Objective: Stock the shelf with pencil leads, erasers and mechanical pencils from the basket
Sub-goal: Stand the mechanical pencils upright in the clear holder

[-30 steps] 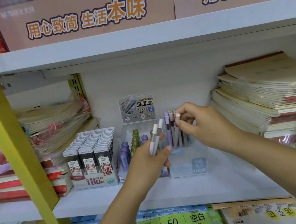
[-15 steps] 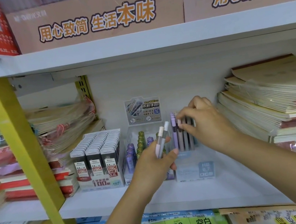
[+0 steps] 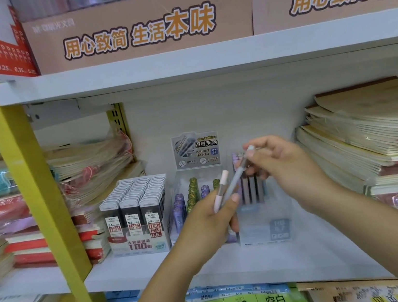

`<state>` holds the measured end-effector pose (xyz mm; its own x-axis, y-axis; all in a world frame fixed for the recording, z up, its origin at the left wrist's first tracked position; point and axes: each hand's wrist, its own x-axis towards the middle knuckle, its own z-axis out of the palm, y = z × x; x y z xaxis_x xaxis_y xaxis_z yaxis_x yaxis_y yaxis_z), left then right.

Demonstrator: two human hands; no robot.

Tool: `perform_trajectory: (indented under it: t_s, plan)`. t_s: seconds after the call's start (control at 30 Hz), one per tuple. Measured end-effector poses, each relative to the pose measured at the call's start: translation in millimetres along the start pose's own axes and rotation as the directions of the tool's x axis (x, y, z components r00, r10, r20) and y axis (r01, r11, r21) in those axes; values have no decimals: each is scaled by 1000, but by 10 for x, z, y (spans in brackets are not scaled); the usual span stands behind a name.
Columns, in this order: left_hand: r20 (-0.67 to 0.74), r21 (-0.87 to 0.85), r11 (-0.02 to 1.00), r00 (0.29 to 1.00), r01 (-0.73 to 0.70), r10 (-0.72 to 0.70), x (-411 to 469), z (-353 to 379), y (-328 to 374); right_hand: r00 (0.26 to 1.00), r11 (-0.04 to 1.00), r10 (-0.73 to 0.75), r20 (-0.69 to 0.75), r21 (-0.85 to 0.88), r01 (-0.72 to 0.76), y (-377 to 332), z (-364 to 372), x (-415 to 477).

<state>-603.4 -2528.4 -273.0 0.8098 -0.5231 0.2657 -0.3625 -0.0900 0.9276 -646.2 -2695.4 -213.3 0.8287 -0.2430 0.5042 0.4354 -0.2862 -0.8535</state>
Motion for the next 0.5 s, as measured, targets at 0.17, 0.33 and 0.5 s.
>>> perform_trajectory:
  t_s: [0.17,0.33,0.5]
  plan:
    - [-94,-18,1000,996,1,-2,29,-16,-54,963,981,-185,-196,-98,168,-39,-336,83]
    - [-81,26,998,995,-57,59,83,62,-107,987,921,-157,-12,-363,142,85,-459,94]
    - [-89,21,996,992,-83,84,127,77,-167,982,848,-165,86,-497,186,164,-412,29]
